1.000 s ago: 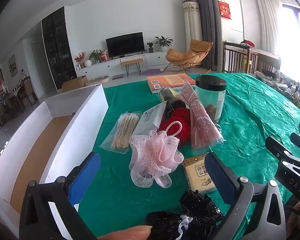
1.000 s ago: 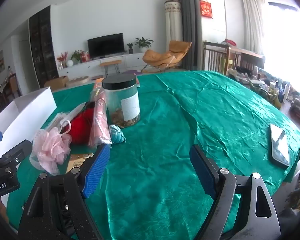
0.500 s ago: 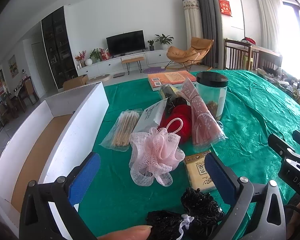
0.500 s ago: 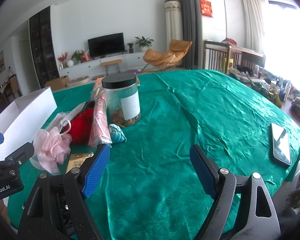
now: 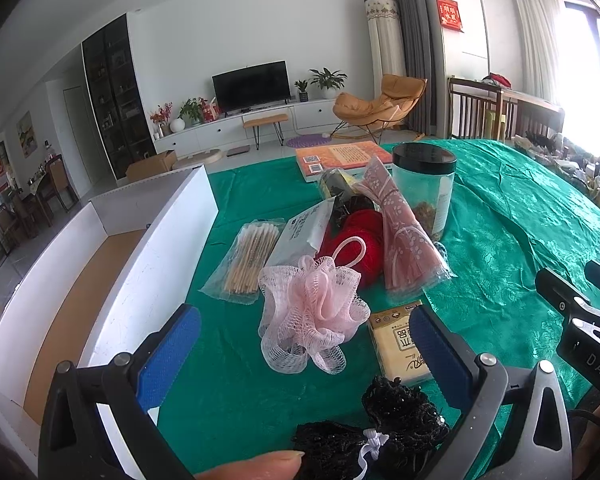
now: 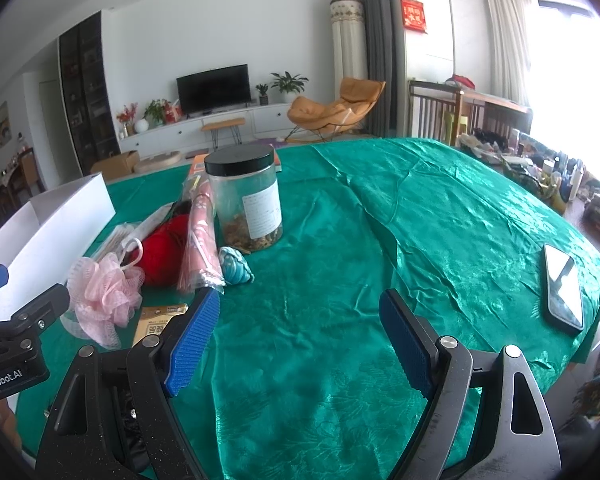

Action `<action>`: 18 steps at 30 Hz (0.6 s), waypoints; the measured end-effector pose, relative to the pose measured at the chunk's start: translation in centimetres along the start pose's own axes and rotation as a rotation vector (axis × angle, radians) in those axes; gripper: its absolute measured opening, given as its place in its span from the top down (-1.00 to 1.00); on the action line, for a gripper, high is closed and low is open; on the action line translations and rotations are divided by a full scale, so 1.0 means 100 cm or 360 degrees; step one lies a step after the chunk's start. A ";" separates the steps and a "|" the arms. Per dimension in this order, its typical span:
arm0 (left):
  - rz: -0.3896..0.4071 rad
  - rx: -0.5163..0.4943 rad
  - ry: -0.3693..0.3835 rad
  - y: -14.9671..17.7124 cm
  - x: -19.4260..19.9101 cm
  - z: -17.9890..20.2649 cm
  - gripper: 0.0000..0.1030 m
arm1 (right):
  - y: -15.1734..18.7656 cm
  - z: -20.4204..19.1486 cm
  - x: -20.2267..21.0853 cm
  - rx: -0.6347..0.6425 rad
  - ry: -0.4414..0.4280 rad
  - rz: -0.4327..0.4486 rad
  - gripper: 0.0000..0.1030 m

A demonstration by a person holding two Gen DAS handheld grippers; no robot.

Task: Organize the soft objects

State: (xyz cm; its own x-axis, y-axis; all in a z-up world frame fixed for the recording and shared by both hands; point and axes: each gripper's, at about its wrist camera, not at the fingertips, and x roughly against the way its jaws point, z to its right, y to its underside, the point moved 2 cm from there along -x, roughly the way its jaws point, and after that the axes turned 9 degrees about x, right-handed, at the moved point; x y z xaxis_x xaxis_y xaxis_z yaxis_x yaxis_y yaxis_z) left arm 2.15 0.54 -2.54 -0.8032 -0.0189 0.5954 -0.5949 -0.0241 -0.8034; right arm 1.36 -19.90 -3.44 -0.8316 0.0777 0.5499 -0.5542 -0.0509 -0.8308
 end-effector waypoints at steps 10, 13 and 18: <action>-0.0006 -0.0003 -0.0003 0.001 -0.002 0.001 -1.00 | 0.002 -0.001 -0.003 0.0003 -0.0004 -0.0003 -0.64; -0.0010 -0.0004 -0.0005 0.002 -0.003 0.001 -1.00 | 0.004 -0.004 -0.002 0.0006 -0.0008 -0.0003 -0.64; -0.0011 -0.0004 -0.0005 0.002 -0.004 0.001 -1.00 | 0.004 -0.004 -0.002 0.0005 -0.0009 -0.0004 -0.64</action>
State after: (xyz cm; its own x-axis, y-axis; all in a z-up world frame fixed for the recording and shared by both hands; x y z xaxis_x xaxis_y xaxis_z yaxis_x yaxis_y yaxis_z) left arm 2.34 0.40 -2.92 -0.7991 -0.0216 0.6008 -0.6004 -0.0219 -0.7994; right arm 1.30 -19.55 -3.86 -0.8304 0.0721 0.5525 -0.5564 -0.0536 -0.8292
